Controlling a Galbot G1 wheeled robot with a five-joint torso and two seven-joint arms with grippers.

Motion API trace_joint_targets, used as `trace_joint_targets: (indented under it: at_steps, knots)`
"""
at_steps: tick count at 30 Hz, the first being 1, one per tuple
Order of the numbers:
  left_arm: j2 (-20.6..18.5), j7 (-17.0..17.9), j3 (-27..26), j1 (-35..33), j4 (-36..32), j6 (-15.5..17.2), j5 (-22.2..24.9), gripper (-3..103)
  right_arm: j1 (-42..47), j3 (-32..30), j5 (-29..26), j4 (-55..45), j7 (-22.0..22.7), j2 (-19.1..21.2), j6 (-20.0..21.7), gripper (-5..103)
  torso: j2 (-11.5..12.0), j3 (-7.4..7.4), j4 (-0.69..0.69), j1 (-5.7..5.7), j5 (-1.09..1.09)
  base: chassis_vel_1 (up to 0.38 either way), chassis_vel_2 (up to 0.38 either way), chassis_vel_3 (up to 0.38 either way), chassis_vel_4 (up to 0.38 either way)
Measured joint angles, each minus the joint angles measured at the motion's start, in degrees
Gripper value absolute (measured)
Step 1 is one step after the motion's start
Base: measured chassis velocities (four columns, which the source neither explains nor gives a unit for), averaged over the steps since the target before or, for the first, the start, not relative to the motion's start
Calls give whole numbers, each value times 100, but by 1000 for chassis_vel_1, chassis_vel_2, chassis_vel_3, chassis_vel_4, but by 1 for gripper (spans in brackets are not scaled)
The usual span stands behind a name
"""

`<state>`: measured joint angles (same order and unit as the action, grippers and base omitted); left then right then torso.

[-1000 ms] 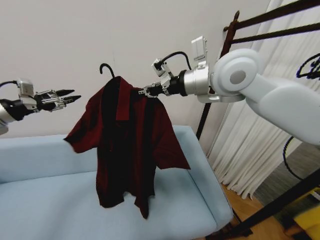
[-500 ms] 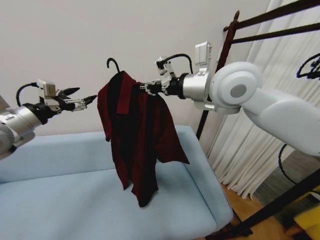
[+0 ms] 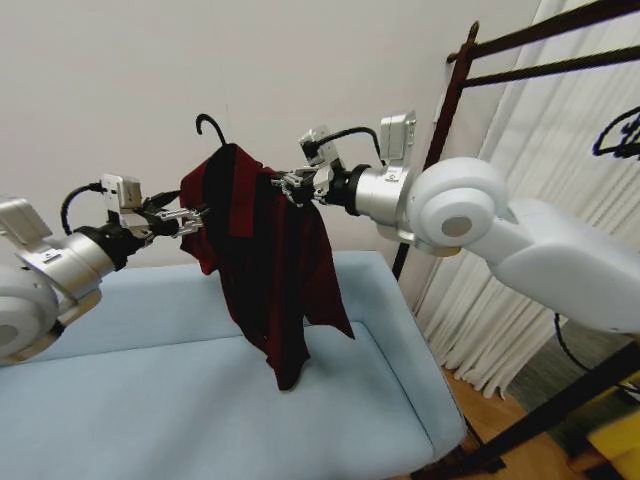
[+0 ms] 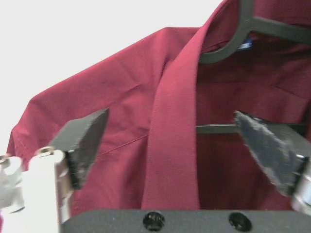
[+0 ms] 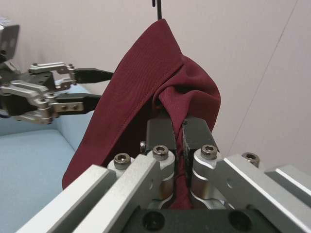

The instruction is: Pick up the clothes from the sofa and hang them on the clothes hanger.

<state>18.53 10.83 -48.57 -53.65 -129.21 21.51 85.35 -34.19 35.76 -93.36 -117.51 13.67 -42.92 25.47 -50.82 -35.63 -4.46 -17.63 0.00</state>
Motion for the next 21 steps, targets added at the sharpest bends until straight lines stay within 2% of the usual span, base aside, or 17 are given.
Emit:
trace_joint_targets:
  at_steps: [2,5,8,11,13,14,17,20,21]
  knots:
    - [4,-49,6,0,21,3,-4,72,-18,-2,-35,-24,-3,18,-1,2,0,0,0,0,0,0,0,0,0]
    - [3,-149,6,-1,47,13,-5,67,-20,-2,-64,-60,-6,45,-11,2,0,0,0,0,0,0,0,0,0]
    - [-5,-343,22,4,124,-12,-6,51,-23,-17,-121,-116,-5,66,-24,2,0,0,0,0,0,0,0,0,0]
    - [-12,-399,27,7,148,-14,-7,45,-30,-17,-132,-125,-6,82,-24,2,0,0,0,0,0,0,0,0,0]
    - [-26,-421,25,8,150,-14,-8,34,-31,-18,-136,-125,-7,107,-24,2,0,0,0,0,0,0,0,0,0]
    - [-26,-421,25,8,150,-14,-8,34,-31,-18,-136,-125,-7,107,-24,2,0,0,0,0,0,0,0,0,0]
    - [-71,-436,15,25,170,-13,-10,18,-32,-18,-136,-134,-22,126,-24,2,0,0,0,0,0,0,0,0,0]
    - [-105,-443,11,47,201,-13,-11,13,-31,-17,-135,-137,-23,112,-23,2,0,0,0,0,0,0,0,0,0]
    - [-121,-446,10,56,212,-13,-12,7,-28,-17,-133,-137,-23,103,-22,2,0,0,0,0,0,0,0,0,0]
